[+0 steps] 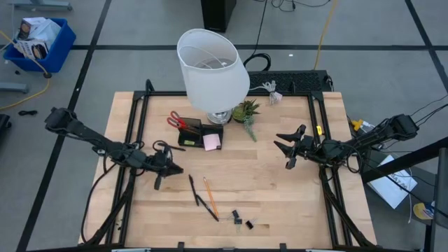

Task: Pick and place office supplies into organizer
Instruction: Put the black pen into the black desk organizer

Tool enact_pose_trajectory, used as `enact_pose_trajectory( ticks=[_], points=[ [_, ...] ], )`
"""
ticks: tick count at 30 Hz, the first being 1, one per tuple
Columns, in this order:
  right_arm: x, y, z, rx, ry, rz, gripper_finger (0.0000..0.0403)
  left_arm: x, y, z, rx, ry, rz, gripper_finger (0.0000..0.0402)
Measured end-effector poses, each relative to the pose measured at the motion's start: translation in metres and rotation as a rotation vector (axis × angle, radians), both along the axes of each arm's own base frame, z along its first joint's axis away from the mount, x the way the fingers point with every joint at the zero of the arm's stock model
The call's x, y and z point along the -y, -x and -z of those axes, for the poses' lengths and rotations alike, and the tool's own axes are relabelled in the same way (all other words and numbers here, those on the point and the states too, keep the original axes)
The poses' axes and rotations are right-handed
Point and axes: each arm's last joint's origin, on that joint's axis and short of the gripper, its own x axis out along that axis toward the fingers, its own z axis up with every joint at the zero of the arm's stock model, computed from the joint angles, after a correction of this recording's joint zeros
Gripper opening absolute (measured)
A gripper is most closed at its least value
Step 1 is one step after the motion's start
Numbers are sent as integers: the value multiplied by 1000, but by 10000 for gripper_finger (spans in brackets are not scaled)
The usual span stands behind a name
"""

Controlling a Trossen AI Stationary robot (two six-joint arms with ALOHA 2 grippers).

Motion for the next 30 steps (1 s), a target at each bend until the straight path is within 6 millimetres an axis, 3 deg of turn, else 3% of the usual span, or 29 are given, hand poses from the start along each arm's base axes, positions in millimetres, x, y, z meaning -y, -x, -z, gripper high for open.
enact_pose_trajectory(
  ticks=[6, 11, 16, 22, 27, 30],
  points=[
    [0, 0, 0, 0, 0, 0, 141, 1, 1, 4, -40, -16, 29, 54],
    [0, 0, 0, 0, 0, 0, 141, -5, 1, 9, -91, -34, -64, 114],
    [0, 0, 0, 0, 0, 0, 141, -10, -3, 0, 6, -20, -211, 152],
    [0, 0, 0, 0, 0, 0, 141, -11, 0, 8, -68, -124, -209, 157],
    [0, 0, 0, 0, 0, 0, 141, -12, 4, 17, -193, -64, -221, 157],
    [0, 0, 0, 0, 0, 0, 141, -11, 3, 12, -295, -7, -225, 157]
  ],
)
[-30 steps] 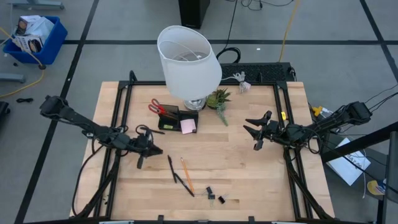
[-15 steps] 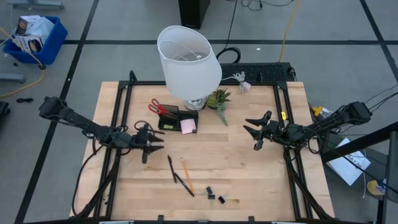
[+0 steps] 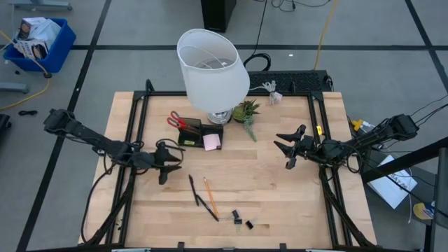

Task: Pick and place office supplies into organizer
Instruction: Put the black pen into the black desk organizer

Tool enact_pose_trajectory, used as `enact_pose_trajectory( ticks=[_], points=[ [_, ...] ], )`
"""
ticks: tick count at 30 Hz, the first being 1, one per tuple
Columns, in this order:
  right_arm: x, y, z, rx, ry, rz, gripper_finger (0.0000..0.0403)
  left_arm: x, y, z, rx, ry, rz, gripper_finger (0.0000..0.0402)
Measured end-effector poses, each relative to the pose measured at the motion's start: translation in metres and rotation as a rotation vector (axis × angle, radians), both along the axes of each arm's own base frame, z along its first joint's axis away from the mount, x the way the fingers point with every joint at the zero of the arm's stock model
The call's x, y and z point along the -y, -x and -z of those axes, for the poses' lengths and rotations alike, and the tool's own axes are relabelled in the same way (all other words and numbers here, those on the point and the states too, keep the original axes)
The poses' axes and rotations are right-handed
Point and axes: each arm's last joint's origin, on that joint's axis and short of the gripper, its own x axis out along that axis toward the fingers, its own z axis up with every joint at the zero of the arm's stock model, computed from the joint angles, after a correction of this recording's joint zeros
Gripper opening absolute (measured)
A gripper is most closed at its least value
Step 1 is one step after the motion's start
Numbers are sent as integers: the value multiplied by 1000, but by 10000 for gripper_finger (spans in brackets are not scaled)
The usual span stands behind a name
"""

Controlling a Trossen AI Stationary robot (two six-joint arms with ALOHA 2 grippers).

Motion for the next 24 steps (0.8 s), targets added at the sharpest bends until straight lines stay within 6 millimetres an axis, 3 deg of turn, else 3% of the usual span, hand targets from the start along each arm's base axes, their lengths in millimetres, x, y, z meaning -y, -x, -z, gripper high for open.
enact_pose_trajectory(
  ticks=[8, 14, 19, 24],
  points=[
    [0, 0, 0, 0, 0, 0, 141, 0, 5, -66, -344, 21, -34, 157],
    [0, 0, 0, 0, 0, 0, 141, -2, -1, -122, -310, 132, -100, 157],
    [0, 0, 0, -1, 0, 0, 141, -4, -2, -132, -292, 59, -104, 157],
    [0, 0, 0, -1, 0, 0, 141, -6, 2, -129, -340, 32, -96, 157]
  ],
)
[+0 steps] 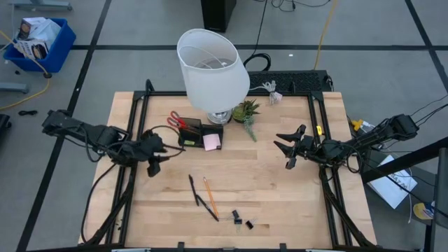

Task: Pick and place office supplies into organizer
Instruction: Put the black pen into the black desk organizer

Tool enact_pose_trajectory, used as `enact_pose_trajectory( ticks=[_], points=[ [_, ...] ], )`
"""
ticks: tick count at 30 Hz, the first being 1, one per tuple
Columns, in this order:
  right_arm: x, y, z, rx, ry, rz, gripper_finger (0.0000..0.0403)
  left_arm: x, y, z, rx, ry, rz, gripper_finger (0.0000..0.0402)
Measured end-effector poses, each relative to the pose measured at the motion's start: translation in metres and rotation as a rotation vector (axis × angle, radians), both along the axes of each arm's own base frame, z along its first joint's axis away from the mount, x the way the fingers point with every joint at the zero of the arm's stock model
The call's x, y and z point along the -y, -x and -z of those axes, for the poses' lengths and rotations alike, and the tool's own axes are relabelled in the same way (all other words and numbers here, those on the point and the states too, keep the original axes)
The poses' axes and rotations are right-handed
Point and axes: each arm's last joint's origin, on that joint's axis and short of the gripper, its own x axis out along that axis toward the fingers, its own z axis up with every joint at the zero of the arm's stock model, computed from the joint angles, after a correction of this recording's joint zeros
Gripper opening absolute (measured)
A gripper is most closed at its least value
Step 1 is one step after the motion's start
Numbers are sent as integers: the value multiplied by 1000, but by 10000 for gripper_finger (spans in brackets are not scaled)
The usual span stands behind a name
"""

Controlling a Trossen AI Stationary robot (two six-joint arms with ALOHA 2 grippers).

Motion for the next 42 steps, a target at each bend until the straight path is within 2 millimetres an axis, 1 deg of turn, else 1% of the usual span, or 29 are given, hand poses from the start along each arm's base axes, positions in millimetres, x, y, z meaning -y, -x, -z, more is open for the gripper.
enact_pose_trajectory(
  ticks=[3, 5, 9, 11, 15, 21, 23, 25, 30, 32, 35, 37, 39, 42],
  points=[
    [0, 0, 0, 0, 0, 0, 141, -3, 2, 5, -92, -16, 97, 157],
    [0, 0, 0, 0, 0, 0, 141, -8, -2, 9, -143, -51, 92, 157],
    [0, 0, 0, 0, 0, 0, 141, -22, -2, 25, -416, -113, 77, 157],
    [0, 0, 0, 0, 0, 0, 141, -29, -7, 32, -502, -114, 54, 157],
    [0, 0, 0, 0, 0, 0, 141, -39, -18, 42, -591, -60, 38, 157],
    [0, 0, 0, 0, 0, 0, 141, -56, -28, 54, -680, -3, -34, 157],
    [0, 0, 0, 0, 0, 0, 141, -59, -32, 56, -698, 25, -33, 157],
    [0, 0, 0, 0, 0, 0, 141, -61, -39, 54, -679, 40, -14, 157],
    [0, 0, 0, 1, 0, 0, 141, -65, -66, 36, -526, 41, 67, 157],
    [0, 0, 0, 0, 0, 0, 141, -67, -68, 35, -567, 39, 89, 157],
    [0, 0, 0, 0, 0, 0, 141, -71, -64, 41, -636, 26, 87, 157],
    [0, 0, 0, 0, 0, 0, 141, -77, -69, 43, -578, 15, 76, 157],
    [0, 0, 0, 0, 0, 0, 141, -81, -76, 43, -501, 43, 89, 157],
    [0, 0, 0, 0, 0, 0, 141, -82, -77, 46, -503, 74, 108, 157]
  ],
)
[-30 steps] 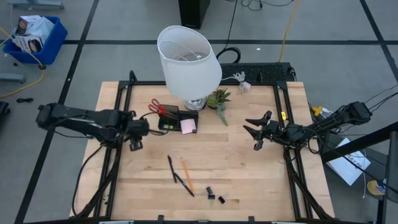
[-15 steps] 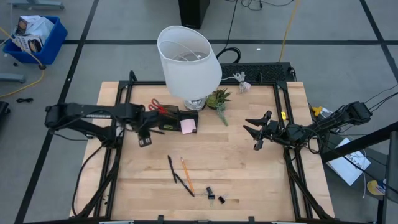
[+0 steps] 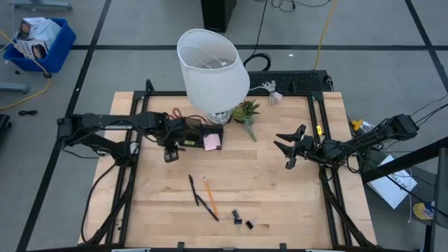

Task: Pick and place office supplies into organizer
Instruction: Put the black pen into the black desk organizer

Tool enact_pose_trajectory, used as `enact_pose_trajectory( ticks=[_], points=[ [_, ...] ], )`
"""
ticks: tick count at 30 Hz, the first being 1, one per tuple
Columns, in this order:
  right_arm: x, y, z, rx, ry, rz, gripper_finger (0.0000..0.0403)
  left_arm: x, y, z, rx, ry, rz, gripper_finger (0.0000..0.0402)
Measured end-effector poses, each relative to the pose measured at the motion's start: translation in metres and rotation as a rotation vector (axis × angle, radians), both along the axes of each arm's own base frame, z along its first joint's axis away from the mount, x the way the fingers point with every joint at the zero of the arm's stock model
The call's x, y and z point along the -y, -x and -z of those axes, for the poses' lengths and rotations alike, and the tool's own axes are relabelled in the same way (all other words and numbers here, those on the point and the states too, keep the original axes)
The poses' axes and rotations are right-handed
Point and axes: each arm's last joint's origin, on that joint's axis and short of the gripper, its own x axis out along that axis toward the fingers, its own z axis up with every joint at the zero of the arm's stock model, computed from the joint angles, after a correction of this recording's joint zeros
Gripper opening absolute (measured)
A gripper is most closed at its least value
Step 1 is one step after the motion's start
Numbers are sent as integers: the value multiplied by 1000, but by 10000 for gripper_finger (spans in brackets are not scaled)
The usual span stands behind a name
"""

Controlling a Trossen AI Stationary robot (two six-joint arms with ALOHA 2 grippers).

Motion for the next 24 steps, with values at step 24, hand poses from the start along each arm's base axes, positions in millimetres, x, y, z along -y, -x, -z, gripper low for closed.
enact_pose_trajectory(
  ticks=[24],
  points=[
    [0, 0, 0, -3, 1, 0, 141, 39, -28, -27, 343, -168, -584, 157]
  ],
)
